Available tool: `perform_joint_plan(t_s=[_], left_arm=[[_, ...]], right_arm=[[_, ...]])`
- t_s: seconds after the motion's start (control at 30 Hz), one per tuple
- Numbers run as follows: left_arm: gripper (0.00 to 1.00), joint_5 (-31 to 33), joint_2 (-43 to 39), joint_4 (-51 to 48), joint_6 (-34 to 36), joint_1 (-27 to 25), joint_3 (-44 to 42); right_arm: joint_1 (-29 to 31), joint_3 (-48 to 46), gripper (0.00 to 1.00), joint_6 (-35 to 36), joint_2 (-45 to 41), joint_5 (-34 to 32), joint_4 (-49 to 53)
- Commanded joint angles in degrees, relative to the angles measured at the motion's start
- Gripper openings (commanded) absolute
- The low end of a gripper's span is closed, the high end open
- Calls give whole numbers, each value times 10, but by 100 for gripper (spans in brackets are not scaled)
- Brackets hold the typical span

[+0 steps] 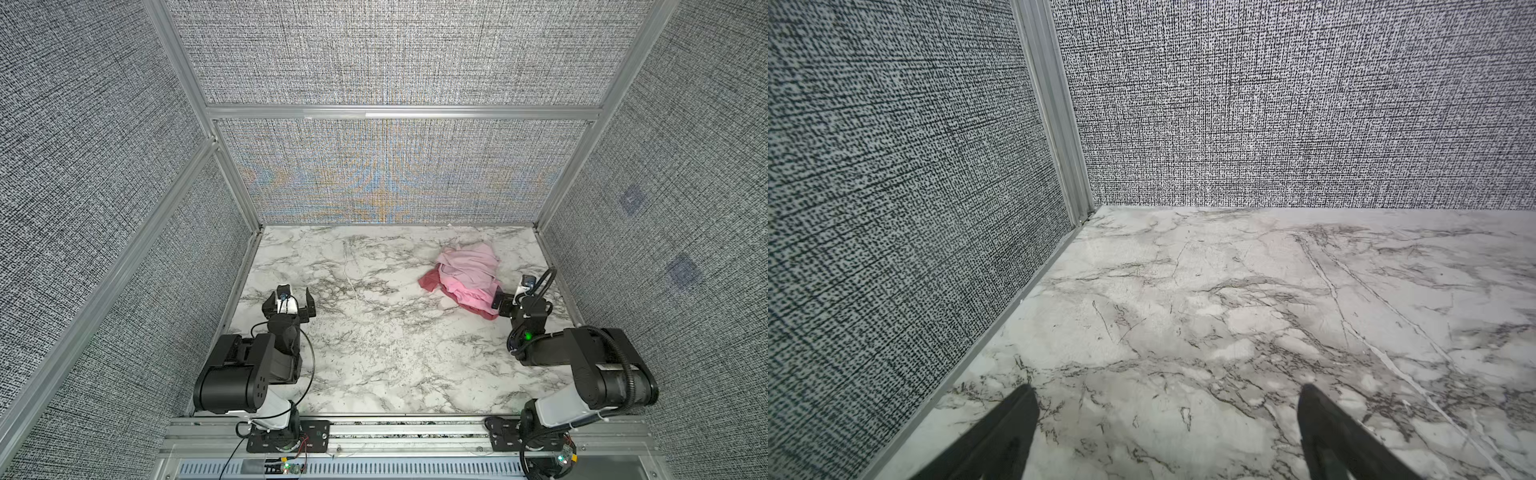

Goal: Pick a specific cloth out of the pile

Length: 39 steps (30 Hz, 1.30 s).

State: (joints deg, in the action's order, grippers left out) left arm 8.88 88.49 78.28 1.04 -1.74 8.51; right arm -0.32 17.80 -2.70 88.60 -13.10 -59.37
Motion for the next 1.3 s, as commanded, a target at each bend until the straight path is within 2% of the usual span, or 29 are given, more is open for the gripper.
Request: perform_joint_plan(t_s=[0.0,0.9,0.97,1.03,1.13,1.2,1.27], left_arm=[[99,2,0,22,-2,0,1],[99,2,0,19,-2,0,3],[93,10,-3,21,0,-1,2],[86,28,-17,13,-4,-2,0],[80,15,-51,31,13,-7,-24],[80,67,-125,-54,15,-24,-13],[79,77,-226,-194,-13,-24,24]], right_arm=[[1,0,99,-1,0,-1,-6],[0,4,99,-3,1,3,-2],[0,2,99,-3,0,3,-4],[2,1,93,1,-4,-2,-5],[41,39,90,30,-79,-63,118],[65,78,90,41,-130,-83,207],[82,127,89,14,-168,-75,295]])
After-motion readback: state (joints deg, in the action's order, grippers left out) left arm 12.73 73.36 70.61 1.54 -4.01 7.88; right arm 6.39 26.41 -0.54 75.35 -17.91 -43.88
